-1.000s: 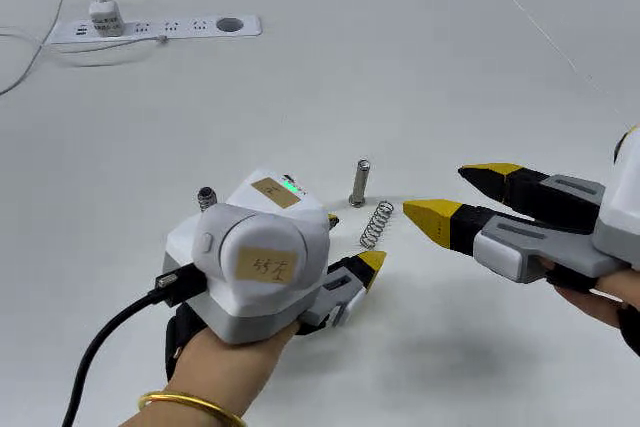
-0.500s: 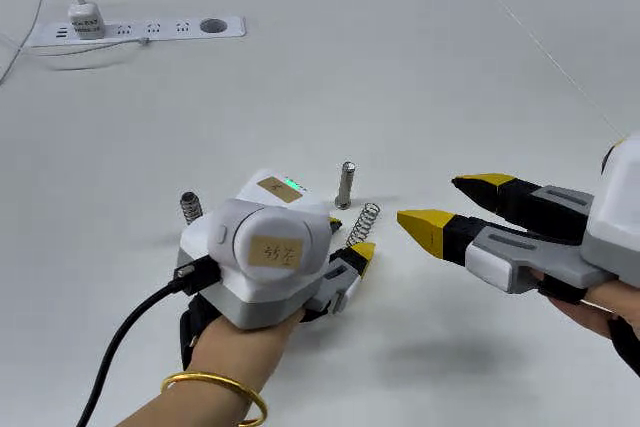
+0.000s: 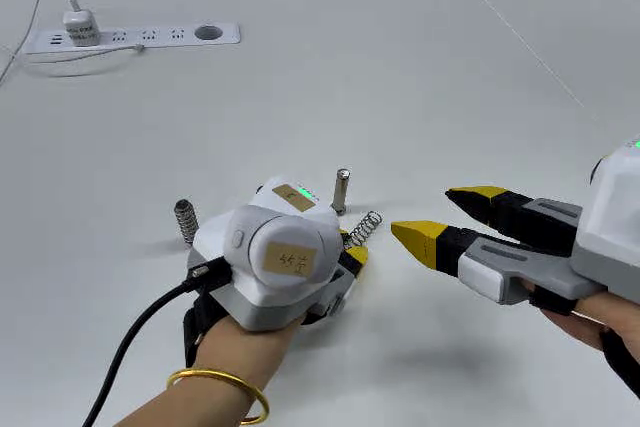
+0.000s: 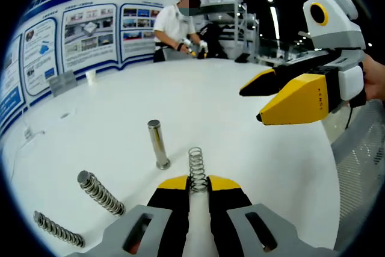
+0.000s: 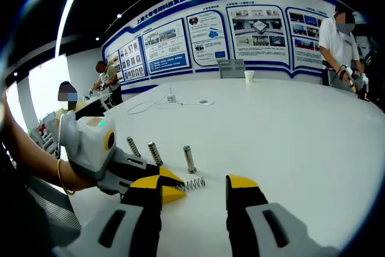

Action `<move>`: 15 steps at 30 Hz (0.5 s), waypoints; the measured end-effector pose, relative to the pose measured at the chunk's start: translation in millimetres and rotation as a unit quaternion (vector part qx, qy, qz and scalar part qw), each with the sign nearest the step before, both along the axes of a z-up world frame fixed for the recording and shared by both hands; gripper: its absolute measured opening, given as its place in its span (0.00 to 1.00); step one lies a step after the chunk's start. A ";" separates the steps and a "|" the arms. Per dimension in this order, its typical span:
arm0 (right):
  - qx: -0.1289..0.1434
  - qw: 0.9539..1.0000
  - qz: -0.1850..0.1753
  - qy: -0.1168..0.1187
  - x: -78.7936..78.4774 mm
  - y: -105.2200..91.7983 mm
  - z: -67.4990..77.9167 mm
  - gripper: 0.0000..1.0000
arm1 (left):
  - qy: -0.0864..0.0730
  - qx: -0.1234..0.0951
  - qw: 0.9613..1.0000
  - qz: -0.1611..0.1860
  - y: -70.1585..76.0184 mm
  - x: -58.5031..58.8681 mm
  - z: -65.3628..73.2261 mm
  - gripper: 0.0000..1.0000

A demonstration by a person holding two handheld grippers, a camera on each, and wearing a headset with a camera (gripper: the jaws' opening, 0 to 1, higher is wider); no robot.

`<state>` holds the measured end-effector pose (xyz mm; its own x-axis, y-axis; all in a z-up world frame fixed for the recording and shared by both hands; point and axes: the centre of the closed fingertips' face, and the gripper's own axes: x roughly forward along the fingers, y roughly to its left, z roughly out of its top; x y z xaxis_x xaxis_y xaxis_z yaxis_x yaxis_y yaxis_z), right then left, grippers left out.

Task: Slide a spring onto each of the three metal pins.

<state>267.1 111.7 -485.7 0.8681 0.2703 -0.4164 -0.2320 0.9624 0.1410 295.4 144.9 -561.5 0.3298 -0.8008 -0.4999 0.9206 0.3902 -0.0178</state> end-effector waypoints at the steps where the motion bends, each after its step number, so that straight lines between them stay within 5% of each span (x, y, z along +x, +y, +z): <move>1: 0.001 1.000 0.000 0.001 -0.1 0.1 -0.1 0.43 | -0.001 0.000 1.000 0.000 0.3 -0.1 0.1 0.11; 15: 0.038 0.999 -0.015 -0.013 4.9 0.4 12.9 0.42 | -0.004 -0.030 1.000 0.006 8.6 -2.9 28.5 0.10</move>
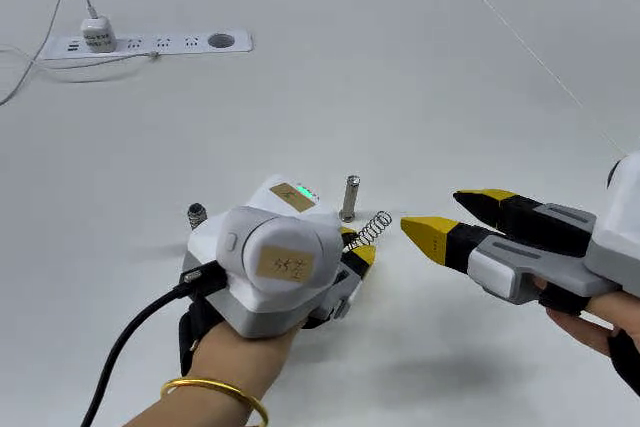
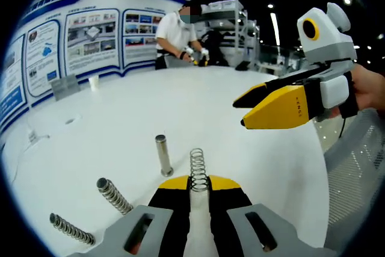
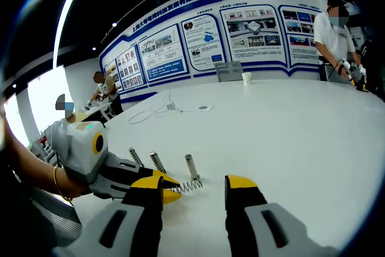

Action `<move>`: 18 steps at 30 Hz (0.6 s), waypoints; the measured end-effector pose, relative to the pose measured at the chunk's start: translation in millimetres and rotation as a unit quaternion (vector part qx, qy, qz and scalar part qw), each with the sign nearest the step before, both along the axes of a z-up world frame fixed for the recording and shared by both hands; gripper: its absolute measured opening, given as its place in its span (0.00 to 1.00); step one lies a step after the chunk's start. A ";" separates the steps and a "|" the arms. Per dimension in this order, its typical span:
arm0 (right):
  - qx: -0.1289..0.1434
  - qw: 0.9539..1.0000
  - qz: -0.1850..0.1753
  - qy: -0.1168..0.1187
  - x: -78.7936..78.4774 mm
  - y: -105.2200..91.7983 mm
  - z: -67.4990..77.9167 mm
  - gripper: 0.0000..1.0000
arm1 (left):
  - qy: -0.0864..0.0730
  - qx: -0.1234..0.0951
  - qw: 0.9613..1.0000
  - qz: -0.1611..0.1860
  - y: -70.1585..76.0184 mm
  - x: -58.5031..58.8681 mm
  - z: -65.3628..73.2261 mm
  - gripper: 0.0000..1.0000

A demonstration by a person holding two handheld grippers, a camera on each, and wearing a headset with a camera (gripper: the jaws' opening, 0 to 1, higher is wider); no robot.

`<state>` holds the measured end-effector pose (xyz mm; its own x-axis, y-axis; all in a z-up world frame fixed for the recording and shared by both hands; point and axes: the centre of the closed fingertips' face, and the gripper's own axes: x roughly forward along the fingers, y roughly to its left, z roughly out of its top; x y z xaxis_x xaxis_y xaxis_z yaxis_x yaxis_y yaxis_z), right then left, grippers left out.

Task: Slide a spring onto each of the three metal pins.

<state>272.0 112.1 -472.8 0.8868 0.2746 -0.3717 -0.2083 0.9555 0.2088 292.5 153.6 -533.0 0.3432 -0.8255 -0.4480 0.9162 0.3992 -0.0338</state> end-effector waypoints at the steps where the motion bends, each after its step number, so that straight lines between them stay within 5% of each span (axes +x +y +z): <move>1: 0.003 1.000 -0.001 -0.002 0.6 0.2 0.9 0.41 | -0.001 -0.003 1.000 0.000 0.5 -0.3 2.2 0.10; 10: 0.044 0.999 -0.011 -0.007 5.0 3.8 7.2 0.38 | -0.027 -0.052 0.998 -0.015 5.4 -6.9 30.6 0.10; 18: 0.098 0.995 -0.003 0.003 6.9 16.1 10.3 0.34 | -0.019 -0.086 0.996 -0.014 11.9 -9.0 44.8 0.10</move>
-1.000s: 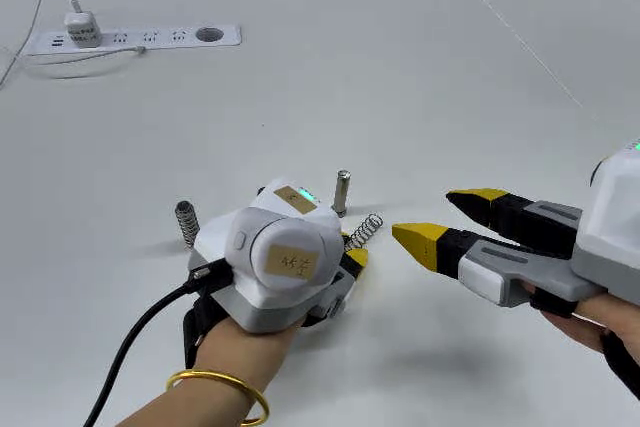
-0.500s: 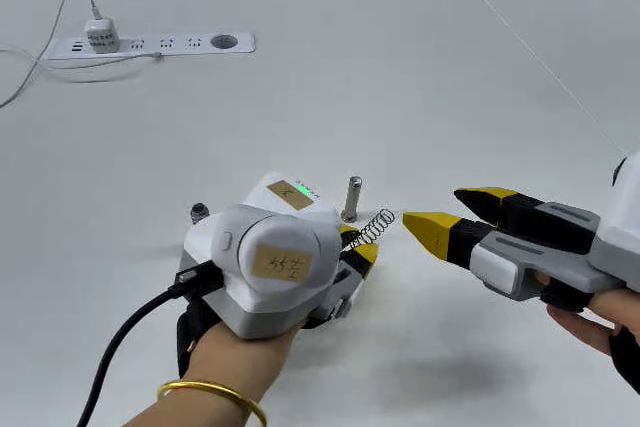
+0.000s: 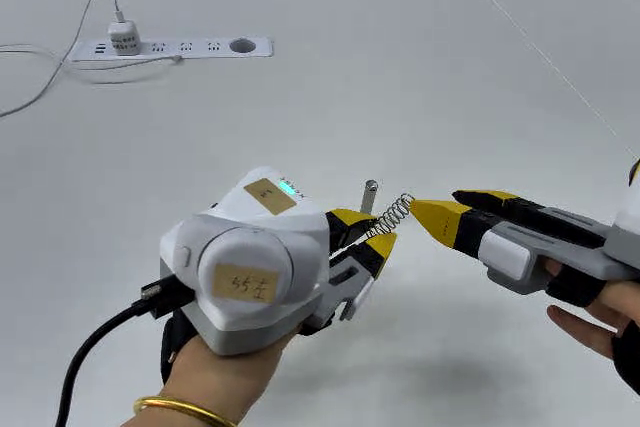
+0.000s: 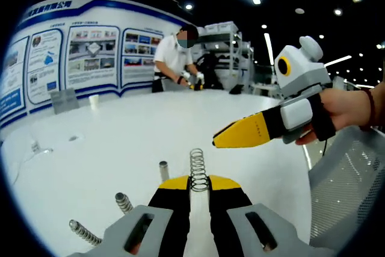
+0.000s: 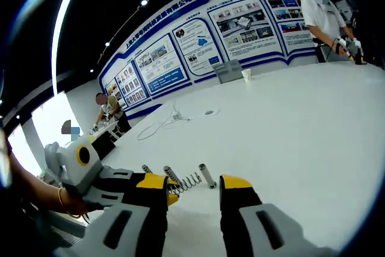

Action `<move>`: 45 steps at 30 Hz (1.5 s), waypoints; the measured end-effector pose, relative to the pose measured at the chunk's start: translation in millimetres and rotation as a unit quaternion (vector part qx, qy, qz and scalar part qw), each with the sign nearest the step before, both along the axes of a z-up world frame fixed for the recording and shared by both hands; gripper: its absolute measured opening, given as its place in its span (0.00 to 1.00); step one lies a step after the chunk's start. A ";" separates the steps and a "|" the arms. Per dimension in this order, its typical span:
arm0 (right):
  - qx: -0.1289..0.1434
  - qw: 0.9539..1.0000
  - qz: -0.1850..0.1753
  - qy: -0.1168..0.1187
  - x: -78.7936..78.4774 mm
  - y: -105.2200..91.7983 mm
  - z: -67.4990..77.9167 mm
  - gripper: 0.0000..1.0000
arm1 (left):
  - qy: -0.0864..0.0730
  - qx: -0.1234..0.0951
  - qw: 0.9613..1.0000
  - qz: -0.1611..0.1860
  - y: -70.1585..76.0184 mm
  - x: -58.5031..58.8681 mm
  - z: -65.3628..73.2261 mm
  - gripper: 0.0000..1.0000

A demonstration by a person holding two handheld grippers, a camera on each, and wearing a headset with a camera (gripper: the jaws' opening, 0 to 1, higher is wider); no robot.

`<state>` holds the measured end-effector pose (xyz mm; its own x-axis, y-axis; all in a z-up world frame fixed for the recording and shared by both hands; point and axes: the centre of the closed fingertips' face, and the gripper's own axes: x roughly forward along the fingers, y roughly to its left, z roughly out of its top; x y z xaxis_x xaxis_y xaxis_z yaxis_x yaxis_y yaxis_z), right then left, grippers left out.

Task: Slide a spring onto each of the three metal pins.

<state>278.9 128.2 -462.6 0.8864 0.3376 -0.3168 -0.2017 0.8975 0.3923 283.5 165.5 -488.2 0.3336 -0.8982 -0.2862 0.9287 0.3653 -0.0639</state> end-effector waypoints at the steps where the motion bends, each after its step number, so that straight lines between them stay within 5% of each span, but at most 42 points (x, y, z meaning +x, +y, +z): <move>1: 0.013 1.000 0.001 0.000 0.8 2.4 1.4 0.33 | 0.002 -0.006 1.000 0.000 0.9 -0.1 2.0 0.10; 20: 0.150 0.989 0.014 0.005 6.4 23.1 17.5 0.24 | -0.018 -0.068 0.997 -0.015 8.8 -8.6 36.5 0.10; 34: 0.254 0.967 0.023 0.013 3.4 30.6 28.0 0.14 | -0.026 -0.090 0.995 -0.029 6.7 -15.3 49.8 0.10; 40: 0.267 0.963 0.025 0.013 2.2 31.2 29.1 0.13 | -0.026 -0.088 0.995 -0.031 6.9 -16.2 49.8 0.11; 45: 0.259 0.965 0.033 0.004 1.6 32.7 31.4 0.12 | -0.028 -0.077 0.996 -0.031 6.5 -16.9 48.9 0.11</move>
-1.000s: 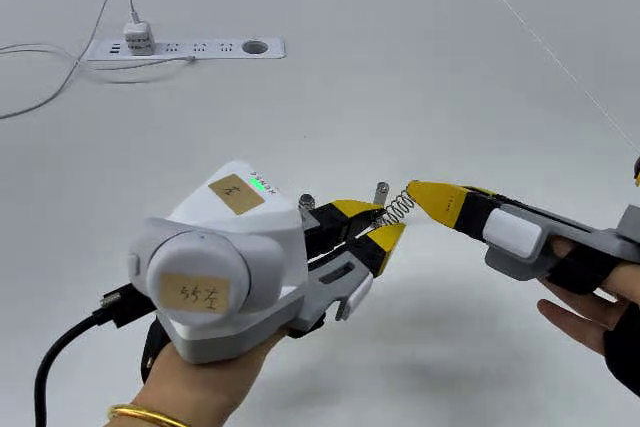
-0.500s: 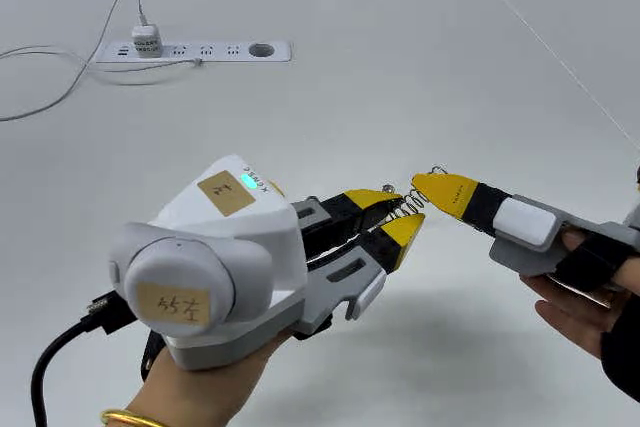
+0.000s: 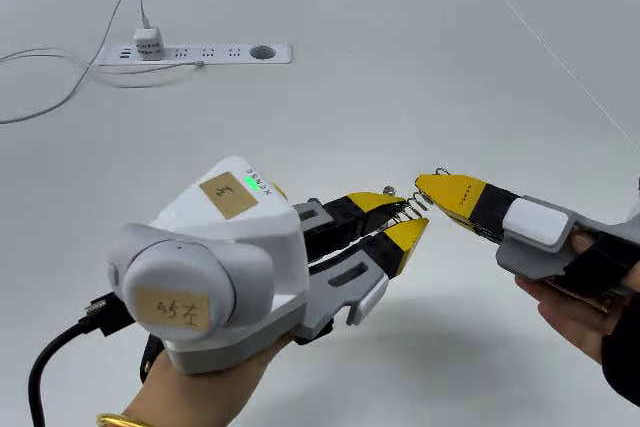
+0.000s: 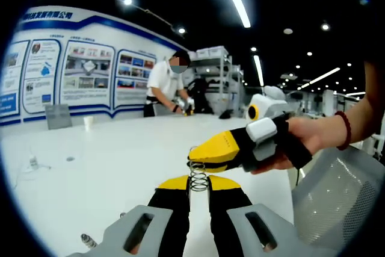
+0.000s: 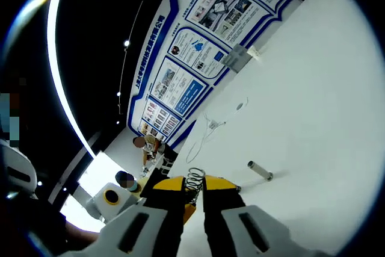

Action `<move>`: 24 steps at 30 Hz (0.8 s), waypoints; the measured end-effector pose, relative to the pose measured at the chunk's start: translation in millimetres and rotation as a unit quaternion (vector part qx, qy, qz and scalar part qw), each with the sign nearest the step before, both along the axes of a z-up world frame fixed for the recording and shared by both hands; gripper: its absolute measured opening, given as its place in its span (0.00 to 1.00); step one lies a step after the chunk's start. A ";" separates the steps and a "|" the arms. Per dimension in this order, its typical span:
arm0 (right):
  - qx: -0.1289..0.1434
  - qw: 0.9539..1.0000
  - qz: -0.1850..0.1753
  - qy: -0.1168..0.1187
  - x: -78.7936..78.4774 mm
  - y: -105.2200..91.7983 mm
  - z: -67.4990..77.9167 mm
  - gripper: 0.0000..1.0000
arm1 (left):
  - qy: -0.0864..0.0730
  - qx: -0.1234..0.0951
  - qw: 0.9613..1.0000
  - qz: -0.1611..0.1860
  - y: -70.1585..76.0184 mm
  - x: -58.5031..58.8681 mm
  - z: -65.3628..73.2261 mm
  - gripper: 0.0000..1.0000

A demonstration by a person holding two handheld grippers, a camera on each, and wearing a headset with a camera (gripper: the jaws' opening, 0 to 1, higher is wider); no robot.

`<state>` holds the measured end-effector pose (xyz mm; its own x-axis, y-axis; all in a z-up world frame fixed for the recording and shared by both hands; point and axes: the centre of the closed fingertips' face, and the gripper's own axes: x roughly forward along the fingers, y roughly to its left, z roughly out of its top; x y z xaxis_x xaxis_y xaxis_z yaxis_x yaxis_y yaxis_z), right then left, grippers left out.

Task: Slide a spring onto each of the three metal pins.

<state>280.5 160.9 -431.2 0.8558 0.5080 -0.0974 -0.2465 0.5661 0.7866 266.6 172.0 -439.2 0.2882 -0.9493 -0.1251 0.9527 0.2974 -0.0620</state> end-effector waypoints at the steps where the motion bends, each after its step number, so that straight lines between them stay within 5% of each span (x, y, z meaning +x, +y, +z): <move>1: -0.004 1.000 0.001 -0.002 -0.2 0.6 0.6 0.12 | -0.001 0.002 1.000 0.000 -0.1 0.0 -0.2 0.11; 9: -0.047 0.999 0.003 -0.015 1.6 2.4 0.4 0.11 | 0.013 0.015 1.000 0.009 0.4 3.1 -7.0 0.11; 18: -0.078 0.997 -0.003 -0.025 4.7 -1.5 1.0 0.11 | 0.008 0.038 0.999 0.013 4.4 4.1 -14.3 0.17; 24: -0.107 0.994 -0.012 -0.037 7.0 -6.7 2.0 0.11 | -0.008 0.085 0.996 0.031 13.5 8.9 -25.0 0.21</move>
<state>287.6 154.2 -429.2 0.8766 0.4611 -0.1376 -0.2824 0.7246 0.6287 275.5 185.5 -464.3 0.3487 -0.8951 -0.2780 0.9327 0.3607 0.0086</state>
